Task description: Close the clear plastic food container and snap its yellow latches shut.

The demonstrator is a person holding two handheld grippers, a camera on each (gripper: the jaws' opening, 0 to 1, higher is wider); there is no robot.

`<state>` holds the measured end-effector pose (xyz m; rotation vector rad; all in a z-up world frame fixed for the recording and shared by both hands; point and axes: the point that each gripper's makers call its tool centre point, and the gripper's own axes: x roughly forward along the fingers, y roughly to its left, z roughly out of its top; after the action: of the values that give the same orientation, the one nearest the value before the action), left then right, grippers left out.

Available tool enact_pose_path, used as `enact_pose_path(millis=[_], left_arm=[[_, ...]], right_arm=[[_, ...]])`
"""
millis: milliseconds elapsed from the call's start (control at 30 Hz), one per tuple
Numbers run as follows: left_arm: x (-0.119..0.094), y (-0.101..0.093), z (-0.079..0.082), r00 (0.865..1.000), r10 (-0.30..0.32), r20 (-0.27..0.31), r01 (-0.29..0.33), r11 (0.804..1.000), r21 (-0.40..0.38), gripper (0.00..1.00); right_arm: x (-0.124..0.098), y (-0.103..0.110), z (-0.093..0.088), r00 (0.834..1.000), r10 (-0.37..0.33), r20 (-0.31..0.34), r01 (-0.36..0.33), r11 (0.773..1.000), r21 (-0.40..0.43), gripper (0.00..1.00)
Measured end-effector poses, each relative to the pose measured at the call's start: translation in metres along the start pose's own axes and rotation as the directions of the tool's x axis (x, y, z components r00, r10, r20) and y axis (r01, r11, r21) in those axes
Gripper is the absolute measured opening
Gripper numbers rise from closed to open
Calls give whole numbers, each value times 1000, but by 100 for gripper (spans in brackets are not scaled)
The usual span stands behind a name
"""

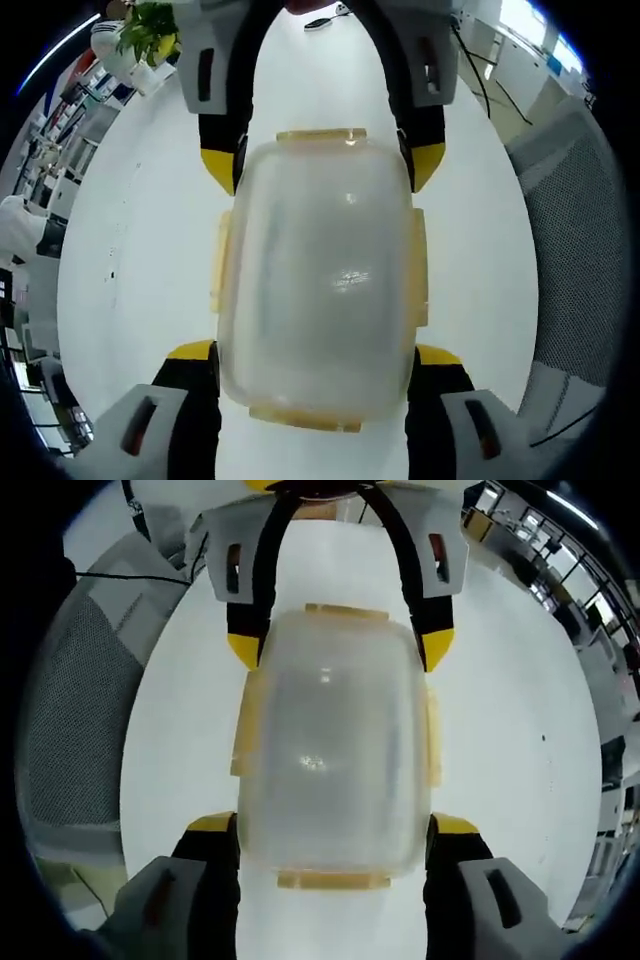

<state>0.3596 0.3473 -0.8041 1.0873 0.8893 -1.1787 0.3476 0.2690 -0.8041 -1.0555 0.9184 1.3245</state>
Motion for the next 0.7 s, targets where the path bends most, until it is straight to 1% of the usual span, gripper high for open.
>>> enact_pose_path(millis=[100,200,433,567,700], left_arm=[[0,6,-3,1000,-1,-4,1,1000,8,73],[1,12,-5,1000,-3,-7,3,1000,15,73],[2,23,-7,1000,-6,17,6,1000,7,73],[4,29,-8,1000,-7,16,7,1000,9,73],[4,37,-9,1000,-9,23,9,1000,10,73]], right_arm=[[1,-6,2,1000,-3,-10,3,1000,8,73],[1,-11,3,1000,-7,4,7,1000,22,73],[3,-22,4,1000,0,9,0,1000,18,73],[4,-28,5,1000,1,0,-1,1000,20,73],[4,-35,5,1000,5,7,-5,1000,27,74]])
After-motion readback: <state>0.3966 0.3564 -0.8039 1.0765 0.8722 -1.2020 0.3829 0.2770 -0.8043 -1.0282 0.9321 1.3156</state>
